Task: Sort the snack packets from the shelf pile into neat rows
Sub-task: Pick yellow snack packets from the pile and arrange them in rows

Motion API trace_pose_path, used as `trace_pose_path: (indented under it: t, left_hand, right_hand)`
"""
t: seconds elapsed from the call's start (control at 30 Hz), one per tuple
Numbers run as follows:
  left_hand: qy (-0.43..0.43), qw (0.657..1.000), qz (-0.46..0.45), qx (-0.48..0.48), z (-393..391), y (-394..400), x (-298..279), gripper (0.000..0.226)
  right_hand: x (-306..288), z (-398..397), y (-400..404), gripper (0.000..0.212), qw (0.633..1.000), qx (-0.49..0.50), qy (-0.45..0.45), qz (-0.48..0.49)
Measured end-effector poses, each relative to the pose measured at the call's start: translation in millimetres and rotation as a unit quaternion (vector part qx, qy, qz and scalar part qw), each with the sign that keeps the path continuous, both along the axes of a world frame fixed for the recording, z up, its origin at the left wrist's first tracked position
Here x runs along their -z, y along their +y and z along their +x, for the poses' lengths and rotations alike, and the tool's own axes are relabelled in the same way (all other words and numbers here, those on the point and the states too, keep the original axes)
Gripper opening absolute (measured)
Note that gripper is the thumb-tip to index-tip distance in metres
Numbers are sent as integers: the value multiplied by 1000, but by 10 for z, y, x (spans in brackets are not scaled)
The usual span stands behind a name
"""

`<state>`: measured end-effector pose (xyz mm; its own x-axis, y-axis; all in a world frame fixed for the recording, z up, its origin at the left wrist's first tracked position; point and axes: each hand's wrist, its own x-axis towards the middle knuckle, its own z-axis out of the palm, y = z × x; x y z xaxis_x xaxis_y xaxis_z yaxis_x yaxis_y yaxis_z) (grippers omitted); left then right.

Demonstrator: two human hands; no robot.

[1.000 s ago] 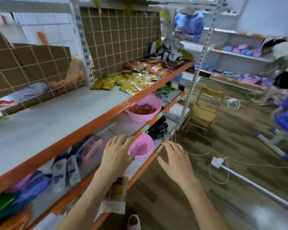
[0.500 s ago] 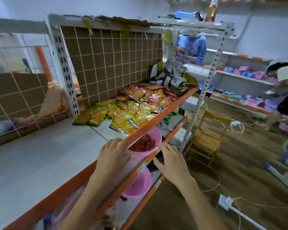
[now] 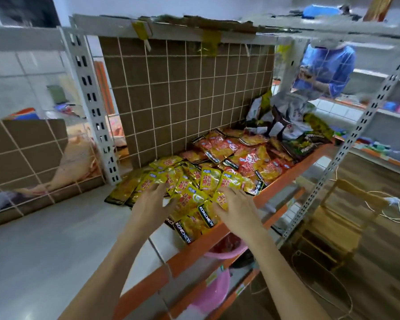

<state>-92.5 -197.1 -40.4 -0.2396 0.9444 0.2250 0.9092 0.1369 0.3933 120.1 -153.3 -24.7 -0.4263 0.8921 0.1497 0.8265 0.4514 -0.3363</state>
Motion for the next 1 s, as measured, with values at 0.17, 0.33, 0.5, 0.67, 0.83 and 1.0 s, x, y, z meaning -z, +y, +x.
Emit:
trace_pose_path:
  t: [0.17,0.33,0.5,0.67,0.83,1.0]
  left_hand:
    - [-18,997,-54,-53,24,370,2,45]
    - [-33,985,-127,-115,74,633,43,28]
    - [-60,964,-192,-173,185,810,-38,45]
    - [-63,948,-240,-198,219,923,6,58]
    - [-87,939,-256,-212,249,980,33,55]
    - [-101,938,-253,-215,280,1000,52,38]
  right_hand:
    - [67,-69,704,49,998,-5,-66,-21]
    - [77,-80,1198,78,982,-33,-180,-46]
    - [126,-170,1459,113,974,-82,-204,-53]
    - [166,-202,1603,103,974,-129,-169,-73]
    - [209,-269,1631,84,975,-182,-83,-96]
    - [264,-288,1669,81,970,-199,-37,-134]
